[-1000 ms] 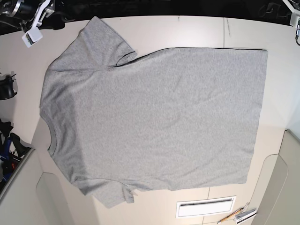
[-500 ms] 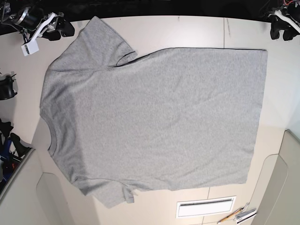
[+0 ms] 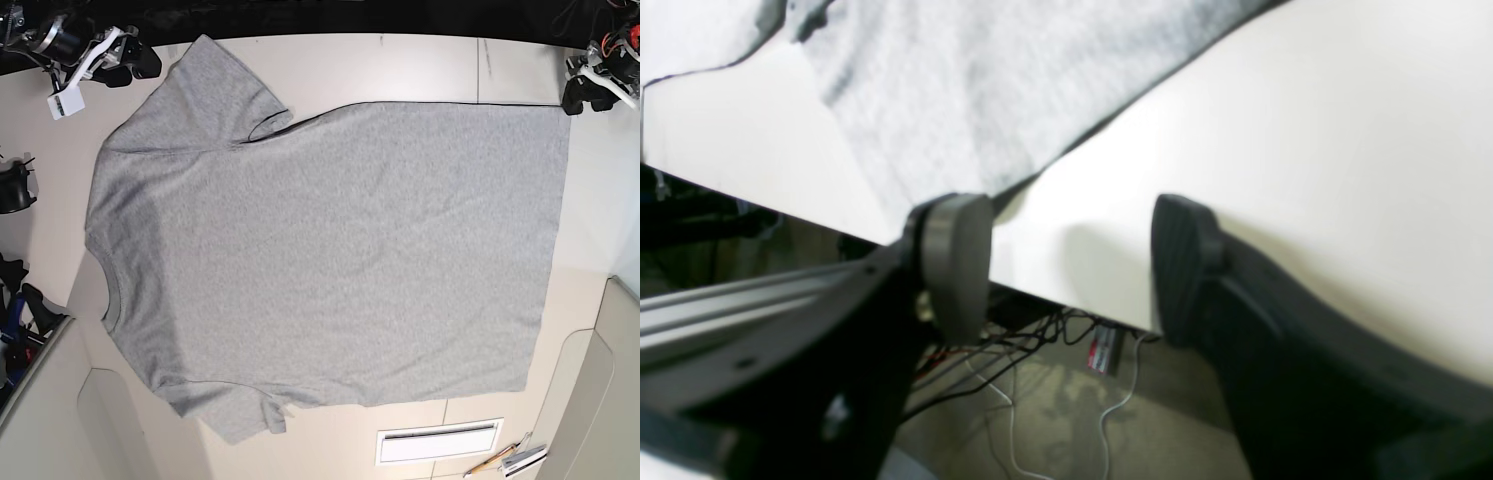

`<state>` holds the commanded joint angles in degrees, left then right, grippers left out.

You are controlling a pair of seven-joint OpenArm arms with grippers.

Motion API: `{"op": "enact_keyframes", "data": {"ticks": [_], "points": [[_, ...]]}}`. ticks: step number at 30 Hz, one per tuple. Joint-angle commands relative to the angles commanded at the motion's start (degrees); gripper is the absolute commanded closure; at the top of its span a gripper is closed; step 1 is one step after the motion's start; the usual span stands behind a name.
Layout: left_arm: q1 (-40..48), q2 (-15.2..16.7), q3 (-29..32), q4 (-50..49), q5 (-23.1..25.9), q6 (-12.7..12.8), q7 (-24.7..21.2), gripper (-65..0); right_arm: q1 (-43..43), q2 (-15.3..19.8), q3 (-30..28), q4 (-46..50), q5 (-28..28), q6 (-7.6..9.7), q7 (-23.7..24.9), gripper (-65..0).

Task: Fold the T-shirt properly
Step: 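Move both grippers down to the shirt's side edge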

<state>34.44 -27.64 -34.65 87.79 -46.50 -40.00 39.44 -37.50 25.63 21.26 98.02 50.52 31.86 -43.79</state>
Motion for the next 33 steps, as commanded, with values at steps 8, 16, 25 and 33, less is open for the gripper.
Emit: {"op": "enact_keyframes", "data": {"ticks": [8,16,25,33], "points": [[-0.3,0.0,2.7,-0.5,-0.3,0.0,-0.1,-43.9,0.1,-5.1,-3.1,0.0,-0.4,0.02,0.1,-37.3],[-0.3,0.0,4.7,-0.5,-0.6,0.0,0.0,-43.9,3.8,-9.1,-7.1,0.0,-3.2,-0.11,0.3,-37.3],[-2.0,0.0,4.7,-0.5,0.0,0.0,0.0,-43.9,4.5,-9.3,-7.1,0.0,-6.7,-0.13,3.7,-37.2],[-2.1,0.0,8.8,-0.5,0.1,0.0,0.7,-43.5,4.7,-9.5,-7.1,0.0,-7.9,-0.09,5.0,-37.1]]}}
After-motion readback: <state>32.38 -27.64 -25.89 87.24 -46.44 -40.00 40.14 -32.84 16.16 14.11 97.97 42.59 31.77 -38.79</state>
